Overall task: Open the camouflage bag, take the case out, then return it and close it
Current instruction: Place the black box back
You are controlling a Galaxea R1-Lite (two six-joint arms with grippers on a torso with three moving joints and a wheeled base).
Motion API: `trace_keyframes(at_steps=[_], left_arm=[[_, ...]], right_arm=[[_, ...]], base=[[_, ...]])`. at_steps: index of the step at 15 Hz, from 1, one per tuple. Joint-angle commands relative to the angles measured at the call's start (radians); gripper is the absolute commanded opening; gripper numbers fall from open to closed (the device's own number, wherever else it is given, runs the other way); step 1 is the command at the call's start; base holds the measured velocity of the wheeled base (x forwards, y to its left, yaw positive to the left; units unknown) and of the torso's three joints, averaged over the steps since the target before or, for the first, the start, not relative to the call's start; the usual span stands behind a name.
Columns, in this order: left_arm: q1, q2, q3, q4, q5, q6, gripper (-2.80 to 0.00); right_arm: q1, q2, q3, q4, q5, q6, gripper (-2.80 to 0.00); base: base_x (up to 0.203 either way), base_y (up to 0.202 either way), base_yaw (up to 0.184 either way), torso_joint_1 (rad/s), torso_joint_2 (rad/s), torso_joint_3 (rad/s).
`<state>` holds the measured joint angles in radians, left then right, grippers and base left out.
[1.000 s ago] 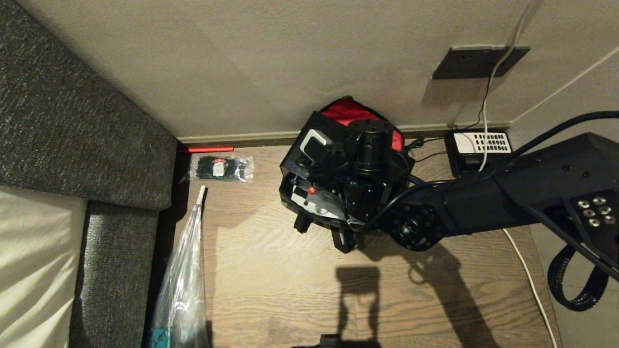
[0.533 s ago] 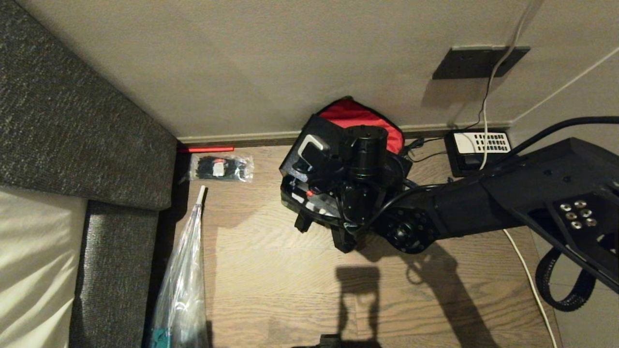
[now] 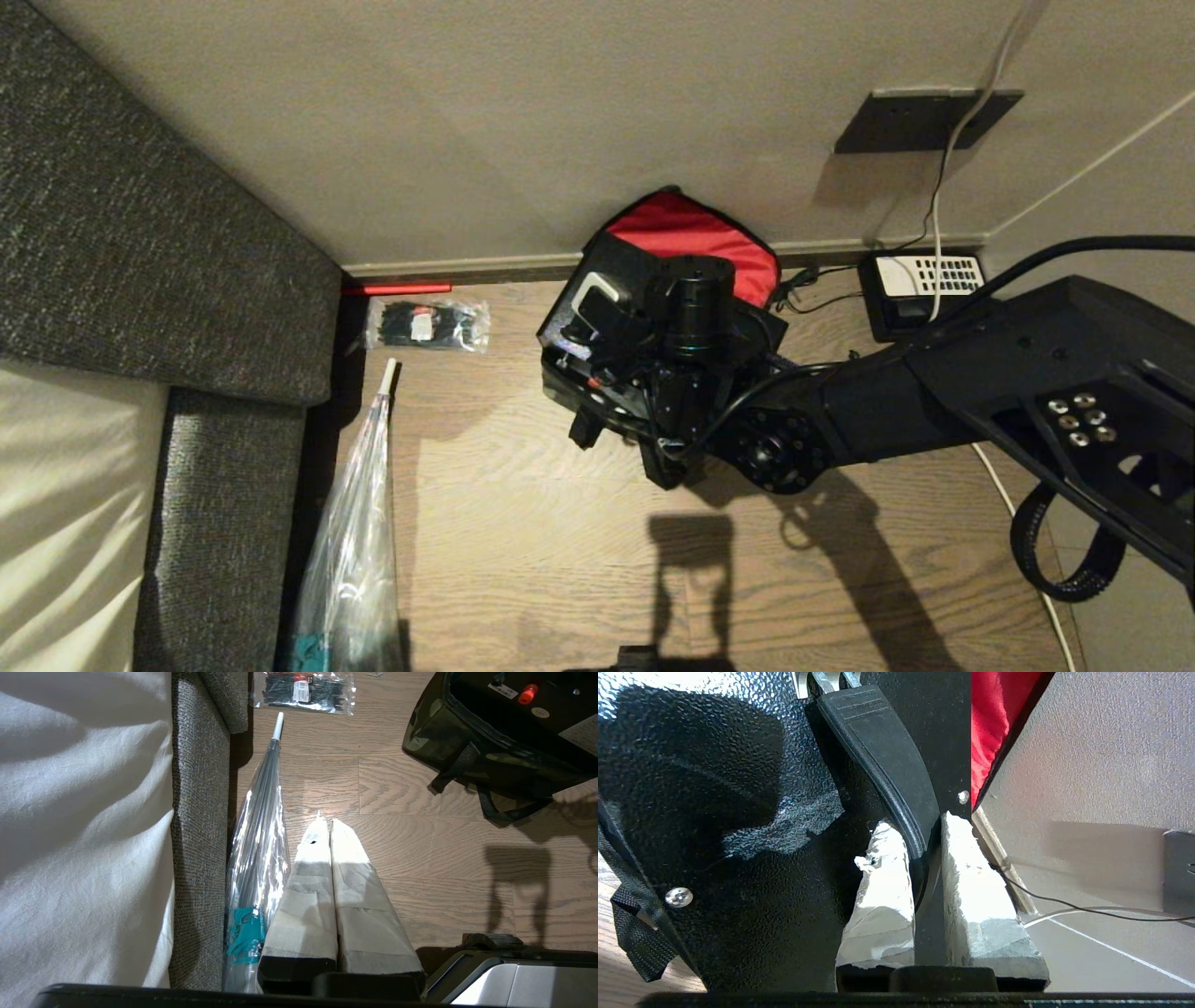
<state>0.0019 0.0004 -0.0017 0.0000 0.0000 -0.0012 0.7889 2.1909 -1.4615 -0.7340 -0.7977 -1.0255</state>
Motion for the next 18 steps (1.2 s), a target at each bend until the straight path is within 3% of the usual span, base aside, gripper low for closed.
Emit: trace_keyframes(at_steps=[1,18], left_arm=[[0.001,-0.003,0.000,0.000,0.000,0.000,-2.80],[0.000,-0.003,0.000,0.000,0.000,0.000,-2.80]], right_arm=[[0.004,0.001,-0.005,-0.002,-0.005,-0.007,-2.80],[-0.014,0.113,-0.088,-0.008,0.000,0.036,-2.80]], base=[[0.000,0.000,0.000,0.000,0.00,0.000],[0.000,0.000,0.000,0.000,0.00,0.001]])
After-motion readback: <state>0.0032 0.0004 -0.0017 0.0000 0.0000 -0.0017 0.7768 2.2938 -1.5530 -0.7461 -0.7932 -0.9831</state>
